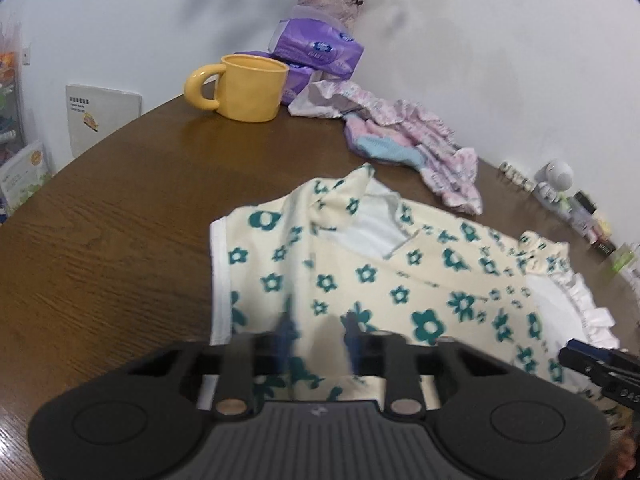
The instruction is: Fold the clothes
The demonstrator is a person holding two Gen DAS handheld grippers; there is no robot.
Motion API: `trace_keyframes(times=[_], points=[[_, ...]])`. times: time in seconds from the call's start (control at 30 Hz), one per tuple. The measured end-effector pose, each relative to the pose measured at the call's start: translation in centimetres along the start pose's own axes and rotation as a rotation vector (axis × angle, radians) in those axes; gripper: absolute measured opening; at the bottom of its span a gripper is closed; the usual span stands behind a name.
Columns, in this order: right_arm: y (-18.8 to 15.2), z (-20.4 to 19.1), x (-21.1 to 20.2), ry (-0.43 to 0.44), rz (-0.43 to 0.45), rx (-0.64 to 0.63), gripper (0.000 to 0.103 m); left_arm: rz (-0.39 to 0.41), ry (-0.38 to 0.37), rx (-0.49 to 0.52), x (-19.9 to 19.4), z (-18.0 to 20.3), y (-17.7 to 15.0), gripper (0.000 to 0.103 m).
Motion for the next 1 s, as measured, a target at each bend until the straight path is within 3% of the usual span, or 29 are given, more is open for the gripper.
trace_keyframes(times=[0.1,0.17,0.2,0.27,0.33,0.5,0.6,0.77,1.0], points=[[-0.3,-0.2,0.2,-0.012,-0.021,-0.02,0.028,0.0,0.016,0.01,0.2,-0.3,-0.4,0.011],[-0.3,-0.1,0.2,-0.006,-0.03,-0.009,0.028,0.009,-0.023,0.023,-0.2,0.6,0.7,0.012],[-0.3,-0.1,0.1,-0.003,-0.034,-0.003,0.029,0.013,-0.042,0.029,-0.4,1.0,1.3,0.015],[0.6,0.1,-0.4,0.027,-0.026,0.019,0.031,0.022,-0.082,0.042,-0.7,1.9,2.5,0.033],[2.1,0.3,-0.9,0.047,-0.008,0.022,0.034,0.031,-0.121,0.054,-1.1,2.8,3.6,0.04],[7.3,0.9,-0.5,0.043,0.014,-0.019,0.037,0.053,-0.219,0.086,-2.1,5.0,6.5,0.046],[9.5,1.3,1.4,0.014,-0.01,-0.046,0.037,-0.053,-0.273,0.07,1.0,7.8,8.4,0.046],[11.9,2.0,5.4,-0.019,-0.073,-0.065,0.037,-0.15,-0.144,0.094,7.5,10.4,9.3,0.042],[11.2,4.1,10.8,-0.062,-0.143,-0.036,0.037,-0.171,-0.055,0.025,12.4,9.5,9.2,0.042]])
Point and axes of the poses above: each gripper's, at about its wrist camera, not at the fingertips, and x roughly the way its jaws point, z to its right, y to its top, the point moved 4 cm from there along x, roughly the way its jaws point, and after that the axes turned 6 degrees about z, right-handed, at the moved point
